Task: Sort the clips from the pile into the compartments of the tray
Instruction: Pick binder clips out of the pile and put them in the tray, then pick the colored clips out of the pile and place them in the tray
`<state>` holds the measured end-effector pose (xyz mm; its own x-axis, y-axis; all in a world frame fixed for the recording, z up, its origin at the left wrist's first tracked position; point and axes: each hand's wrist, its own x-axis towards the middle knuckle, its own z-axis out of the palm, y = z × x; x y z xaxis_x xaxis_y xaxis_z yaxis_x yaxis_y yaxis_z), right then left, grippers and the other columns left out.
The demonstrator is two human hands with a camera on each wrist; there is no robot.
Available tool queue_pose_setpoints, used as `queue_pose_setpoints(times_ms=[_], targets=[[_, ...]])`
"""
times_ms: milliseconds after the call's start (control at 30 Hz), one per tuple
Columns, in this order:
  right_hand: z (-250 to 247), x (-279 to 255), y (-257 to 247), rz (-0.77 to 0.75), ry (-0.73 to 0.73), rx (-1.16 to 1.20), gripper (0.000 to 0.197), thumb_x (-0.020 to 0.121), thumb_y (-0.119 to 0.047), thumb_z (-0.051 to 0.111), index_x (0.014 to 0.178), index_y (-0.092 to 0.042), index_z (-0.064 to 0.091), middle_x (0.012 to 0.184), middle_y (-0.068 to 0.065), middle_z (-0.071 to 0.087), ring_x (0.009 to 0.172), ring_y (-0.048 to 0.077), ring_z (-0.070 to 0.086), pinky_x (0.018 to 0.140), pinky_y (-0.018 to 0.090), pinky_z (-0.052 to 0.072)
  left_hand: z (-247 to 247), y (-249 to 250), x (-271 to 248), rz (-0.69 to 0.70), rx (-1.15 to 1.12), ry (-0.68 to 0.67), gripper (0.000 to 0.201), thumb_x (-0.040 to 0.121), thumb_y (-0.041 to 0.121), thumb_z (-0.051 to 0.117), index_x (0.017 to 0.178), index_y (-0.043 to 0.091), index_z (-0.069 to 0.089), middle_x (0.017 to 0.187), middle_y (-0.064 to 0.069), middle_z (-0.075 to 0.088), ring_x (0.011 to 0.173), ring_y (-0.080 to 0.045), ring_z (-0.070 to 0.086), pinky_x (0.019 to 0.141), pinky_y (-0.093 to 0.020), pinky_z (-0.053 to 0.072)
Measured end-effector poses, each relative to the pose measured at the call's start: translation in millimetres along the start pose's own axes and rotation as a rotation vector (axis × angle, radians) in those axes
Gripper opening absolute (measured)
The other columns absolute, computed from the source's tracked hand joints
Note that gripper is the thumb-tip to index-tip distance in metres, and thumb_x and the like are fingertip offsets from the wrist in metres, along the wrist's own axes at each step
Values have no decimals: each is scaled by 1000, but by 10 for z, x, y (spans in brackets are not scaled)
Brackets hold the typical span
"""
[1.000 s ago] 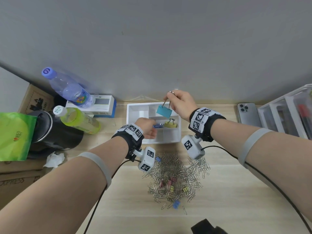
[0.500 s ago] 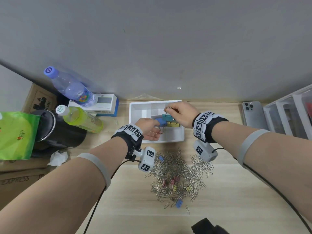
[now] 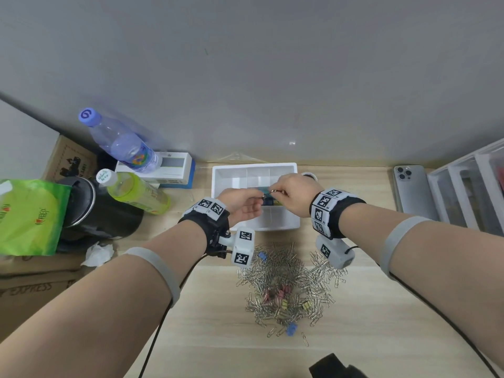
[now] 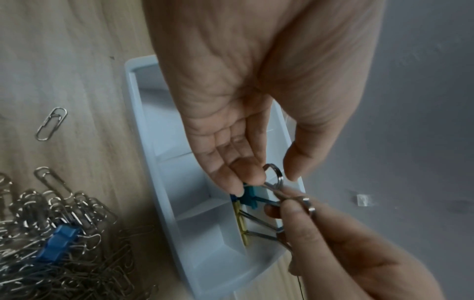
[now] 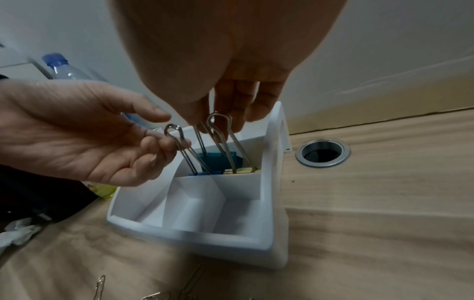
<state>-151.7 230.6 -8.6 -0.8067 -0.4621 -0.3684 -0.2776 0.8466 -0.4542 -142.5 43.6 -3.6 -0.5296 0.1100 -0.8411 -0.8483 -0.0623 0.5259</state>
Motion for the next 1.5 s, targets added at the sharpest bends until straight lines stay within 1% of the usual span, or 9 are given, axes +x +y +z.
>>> queue_pose_setpoints(times_ms=[267, 367, 467, 667, 933, 1033, 1133, 1267, 1500], targets=[[4, -2, -118, 34, -99, -5, 14, 83, -34, 57, 90, -24, 62, 83, 2, 62, 82, 24, 58, 75, 44, 53, -49, -31, -23, 16, 19, 25, 32, 88, 11, 69, 117, 0, 63, 80, -11, 66, 60, -17, 60, 65, -31, 59], [-11, -56, -57, 60, -55, 3, 47, 80, -36, 60, 125, -24, 58, 109, 3, 59, 105, 24, 51, 90, 40, 47, -103, -74, -54, 5, 79, 68, 27, 87, 15, 69, 110, 1, 63, 77, -10, 63, 56, -16, 56, 63, -30, 57], [-54, -153, -16, 79, 121, 74, 54, 81, -33, 61, 133, -19, 52, 121, 3, 54, 115, 22, 47, 95, 41, 45, -175, -145, -107, -13, 193, 130, 16, 88, 15, 67, 98, 4, 62, 71, -8, 61, 52, -16, 53, 60, -30, 54], [-78, -358, -85, 66, 230, 153, 35, 81, -23, 55, 116, -22, 58, 90, -12, 61, 82, 15, 56, 80, 36, 50, -236, -377, -221, -51, 505, 222, 14, 89, 13, 65, 99, 2, 63, 73, -8, 64, 49, -13, 50, 55, -27, 54], [438, -831, -137, 73, -19, 216, 8, 80, -23, 66, 87, -24, 66, 75, -10, 67, 71, 8, 64, 65, 25, 49, -93, -817, -250, 67, 787, 127, 10, 90, 6, 61, 100, 6, 63, 69, -6, 57, 48, -13, 48, 47, -23, 45], [734, -1047, -102, 74, -197, 237, 10, 78, -28, 74, 84, -24, 68, 74, -13, 68, 69, 2, 64, 65, 24, 53, -1, -1009, -201, 142, 841, 99, 34, 88, 3, 65, 122, 2, 57, 93, -12, 66, 55, -16, 58, 41, -17, 43], [949, -1231, -122, 65, -304, 194, 17, 75, -34, 79, 81, -22, 69, 71, -10, 69, 66, 4, 65, 64, 27, 56, 60, -1194, -136, 276, 1011, 141, 45, 85, 8, 70, 128, 13, 59, 118, -6, 67, 88, -22, 70, 58, -21, 55], [1143, -1401, -211, 33, -377, 149, 24, 70, -36, 83, 81, -19, 71, 65, -11, 66, 59, 5, 61, 55, 19, 46, 88, -1365, -77, 400, 1111, 208, 26, 89, 14, 65, 112, 25, 67, 101, 8, 69, 67, -9, 65, 60, -25, 58], [1326, -1481, -411, -91, -440, 32, 31, 67, -43, 83, 90, -24, 72, 78, -13, 64, 70, 11, 58, 68, 26, 50, 84, -1365, -104, 407, 1117, 253, 10, 89, 16, 64, 85, 24, 67, 79, 11, 64, 67, -5, 60, 52, -17, 45]])
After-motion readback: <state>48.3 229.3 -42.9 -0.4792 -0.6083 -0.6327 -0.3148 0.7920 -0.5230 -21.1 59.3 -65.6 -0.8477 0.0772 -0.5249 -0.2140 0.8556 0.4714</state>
